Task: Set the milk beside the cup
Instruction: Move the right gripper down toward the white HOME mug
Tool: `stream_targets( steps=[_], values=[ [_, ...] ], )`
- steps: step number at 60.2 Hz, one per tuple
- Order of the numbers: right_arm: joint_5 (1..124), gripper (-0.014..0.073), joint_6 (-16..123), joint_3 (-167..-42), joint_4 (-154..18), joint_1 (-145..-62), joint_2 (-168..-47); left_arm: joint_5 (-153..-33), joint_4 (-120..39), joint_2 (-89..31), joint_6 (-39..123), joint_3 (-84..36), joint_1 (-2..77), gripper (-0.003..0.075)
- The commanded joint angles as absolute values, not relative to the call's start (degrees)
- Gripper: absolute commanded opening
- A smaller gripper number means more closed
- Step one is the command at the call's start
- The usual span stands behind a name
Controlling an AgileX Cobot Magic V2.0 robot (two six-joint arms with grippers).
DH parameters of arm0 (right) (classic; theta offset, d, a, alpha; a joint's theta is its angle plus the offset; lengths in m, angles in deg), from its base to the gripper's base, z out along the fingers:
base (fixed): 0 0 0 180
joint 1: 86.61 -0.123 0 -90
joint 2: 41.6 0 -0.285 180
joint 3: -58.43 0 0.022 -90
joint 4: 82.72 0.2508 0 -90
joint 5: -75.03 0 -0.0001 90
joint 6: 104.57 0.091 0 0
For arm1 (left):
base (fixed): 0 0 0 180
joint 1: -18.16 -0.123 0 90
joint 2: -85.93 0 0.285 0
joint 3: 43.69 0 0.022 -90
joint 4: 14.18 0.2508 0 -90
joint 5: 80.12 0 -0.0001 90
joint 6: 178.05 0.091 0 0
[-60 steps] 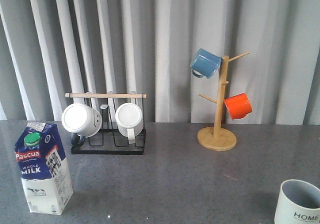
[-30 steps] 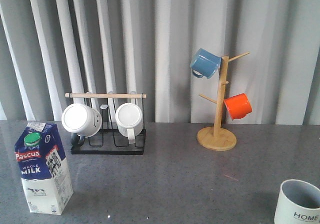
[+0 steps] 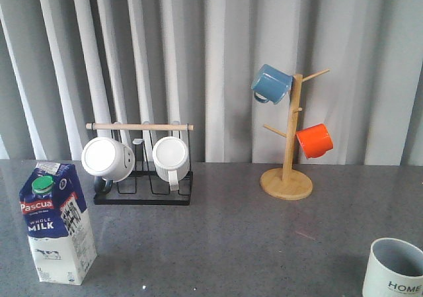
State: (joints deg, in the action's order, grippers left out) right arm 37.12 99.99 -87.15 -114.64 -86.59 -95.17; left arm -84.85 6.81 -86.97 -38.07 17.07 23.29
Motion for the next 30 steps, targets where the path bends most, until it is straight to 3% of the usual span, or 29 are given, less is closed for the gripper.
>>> stream_targets(
  steps=[1,30],
  values=[
    [40.0,0.0438,100.7,-86.3,-116.0,-86.3,-96.5,-81.8,7.0,-87.6,-38.6,15.3,23.4,0.0306],
    [50.8,0.0438,104.5,-81.0,-118.3,-86.3,-105.3,-82.5,7.0,-87.6,-38.6,15.3,23.4,0.0306]
  ],
)
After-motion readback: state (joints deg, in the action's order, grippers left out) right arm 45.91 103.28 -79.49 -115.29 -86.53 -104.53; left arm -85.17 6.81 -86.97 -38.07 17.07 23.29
